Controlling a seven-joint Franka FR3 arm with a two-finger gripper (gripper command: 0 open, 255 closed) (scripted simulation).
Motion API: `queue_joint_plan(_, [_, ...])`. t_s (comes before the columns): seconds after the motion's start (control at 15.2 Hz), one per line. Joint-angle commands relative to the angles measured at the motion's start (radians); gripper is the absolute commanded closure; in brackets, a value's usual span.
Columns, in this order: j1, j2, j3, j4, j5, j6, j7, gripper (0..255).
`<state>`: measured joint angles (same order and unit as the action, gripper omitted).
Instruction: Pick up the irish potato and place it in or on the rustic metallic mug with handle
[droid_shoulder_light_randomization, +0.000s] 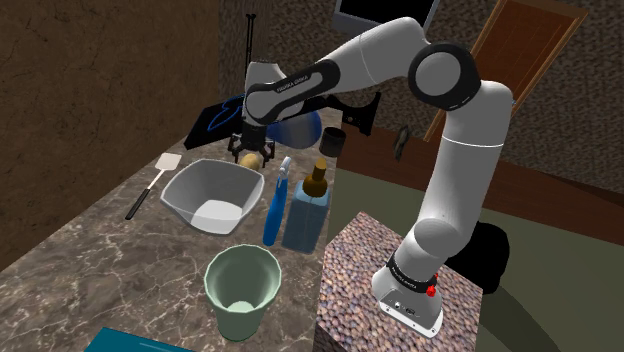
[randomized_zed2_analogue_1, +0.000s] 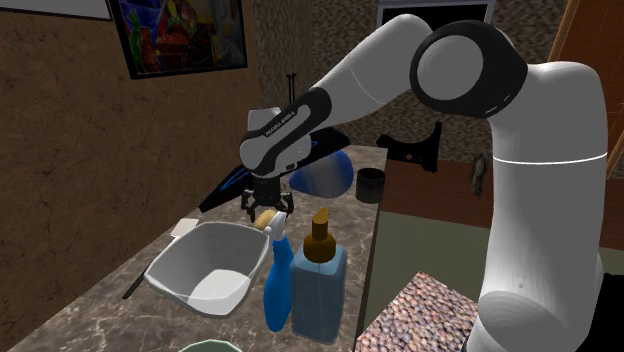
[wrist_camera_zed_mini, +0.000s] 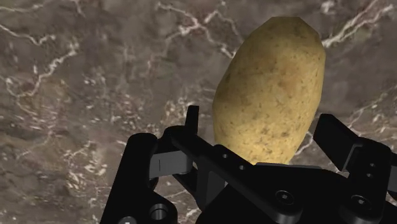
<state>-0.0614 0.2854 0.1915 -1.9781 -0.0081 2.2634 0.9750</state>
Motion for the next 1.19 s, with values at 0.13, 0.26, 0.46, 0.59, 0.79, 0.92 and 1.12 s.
queue_joint_plan(0.13, [0.0,0.003,0.0,-0.002,-0.001,0.006,0.0,0])
queue_joint_plan(0.26, [0.0,0.003,0.0,-0.002,-0.001,0.006,0.0,0])
queue_joint_plan(0.46, [0.0,0.003,0.0,-0.002,-0.001,0.005,0.0,255])
queue_joint_plan(0.59, [0.0,0.002,0.0,-0.003,-0.001,0.006,0.0,255])
queue_joint_plan(0.79, [0.0,0.002,0.0,-0.003,0.0,0.006,0.0,255])
queue_joint_plan(0.92, [0.0,0.002,0.0,-0.003,0.0,0.005,0.0,255])
queue_joint_plan(1.12, [-0.001,-0.012,0.001,0.006,0.003,-0.018,-0.001,255])
